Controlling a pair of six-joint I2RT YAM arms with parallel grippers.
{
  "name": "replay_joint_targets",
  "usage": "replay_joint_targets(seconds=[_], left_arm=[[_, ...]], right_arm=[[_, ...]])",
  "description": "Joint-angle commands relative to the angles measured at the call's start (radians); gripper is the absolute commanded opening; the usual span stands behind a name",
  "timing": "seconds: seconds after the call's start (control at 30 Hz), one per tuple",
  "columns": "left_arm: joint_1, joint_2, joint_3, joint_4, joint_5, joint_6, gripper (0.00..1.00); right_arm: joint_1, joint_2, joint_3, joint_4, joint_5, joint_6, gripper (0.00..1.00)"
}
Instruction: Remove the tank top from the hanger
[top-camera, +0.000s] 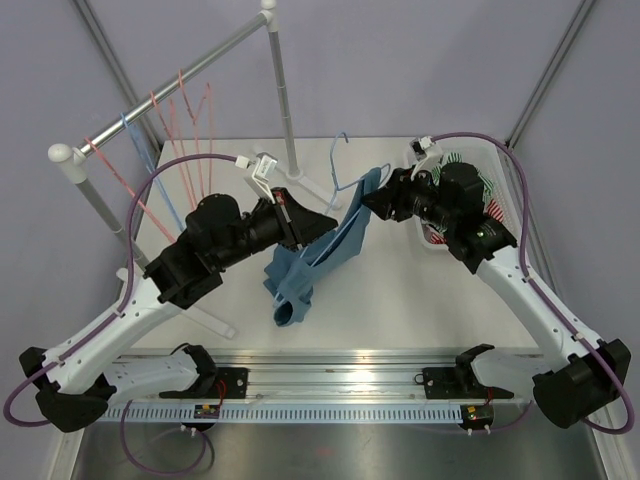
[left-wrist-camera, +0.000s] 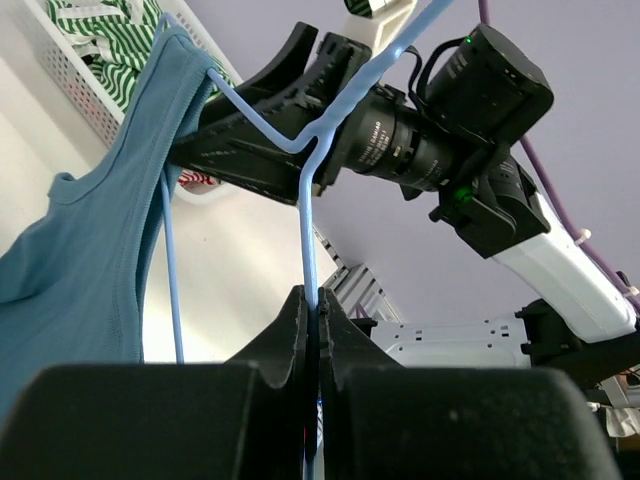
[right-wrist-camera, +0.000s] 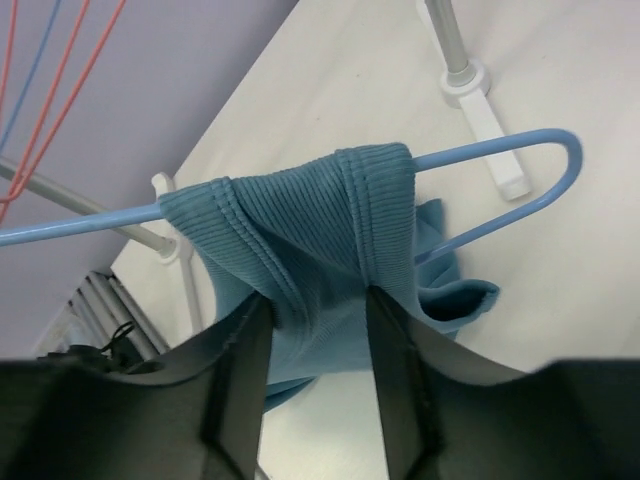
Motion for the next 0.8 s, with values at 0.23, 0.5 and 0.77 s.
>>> replay_joint_targets(seconds=[0.23,0.5,0.77], left_arm=[[-0.006,-0.060,0.010,0.029,-0.011,0.021,0.00],[-0.006,-0.071,0.023,-0.081,0.008,0.110,0.00],[-0.006,-0.125,0.031,-0.098,-0.034,0.130,0.00]], right_arm=[[0.006,0.014,0.060,0.036,0.110,-0.090,0.00],[0.000,0.059,0.173,-0.085,0.510,-0.165,0.00],[-0.068,0.295,0.361,-0.262,0.488,-0.138,0.00]])
